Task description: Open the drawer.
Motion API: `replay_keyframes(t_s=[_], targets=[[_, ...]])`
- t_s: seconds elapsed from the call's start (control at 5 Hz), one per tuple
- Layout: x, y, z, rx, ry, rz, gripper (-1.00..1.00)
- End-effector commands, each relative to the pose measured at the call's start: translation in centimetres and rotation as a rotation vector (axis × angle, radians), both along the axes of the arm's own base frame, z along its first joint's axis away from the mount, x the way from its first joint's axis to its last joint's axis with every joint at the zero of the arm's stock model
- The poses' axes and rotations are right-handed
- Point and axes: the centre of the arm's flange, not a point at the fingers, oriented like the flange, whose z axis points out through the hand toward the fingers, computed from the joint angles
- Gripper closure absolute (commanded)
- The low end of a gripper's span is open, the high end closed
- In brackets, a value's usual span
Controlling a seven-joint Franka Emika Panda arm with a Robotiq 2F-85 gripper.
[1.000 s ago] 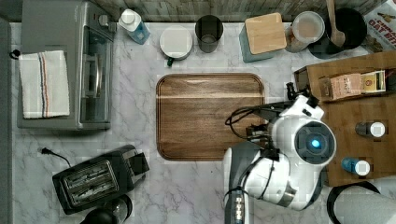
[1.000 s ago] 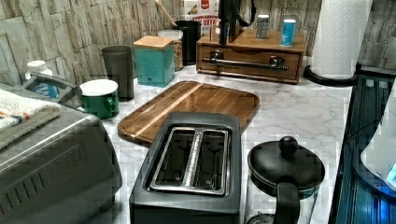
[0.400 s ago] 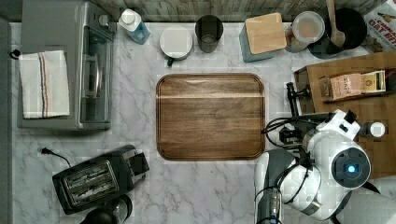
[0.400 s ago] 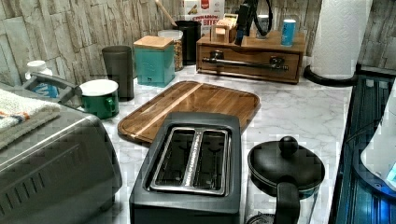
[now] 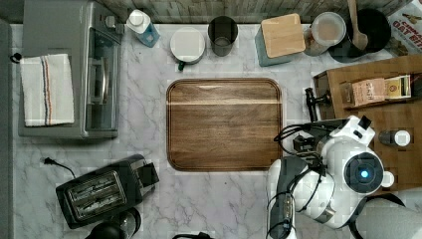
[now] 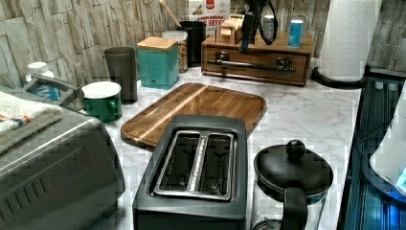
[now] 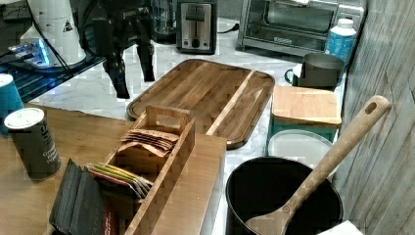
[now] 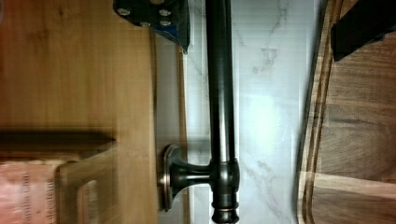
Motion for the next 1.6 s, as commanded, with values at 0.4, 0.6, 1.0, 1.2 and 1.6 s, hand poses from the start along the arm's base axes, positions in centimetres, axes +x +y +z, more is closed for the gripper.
replay_keyframes(t_s=[0.4,0.6,1.0,1.2,1.6], targets=[[3.8,-1.9,-3.4,-0.026,0.025,0.114,-1.00],[3.7,-2.4,-5.7,0.002,-0.012,0.094,-1.00],[3.9,-2.3,-6.4,-0.022,-0.017,0.079,-1.00],[3.4,-0.4,-5.5,-0.014,-0.011,0.057,-1.00],[4.6,4.9,-7.3,0.137,0.072,0.293,-1.00]])
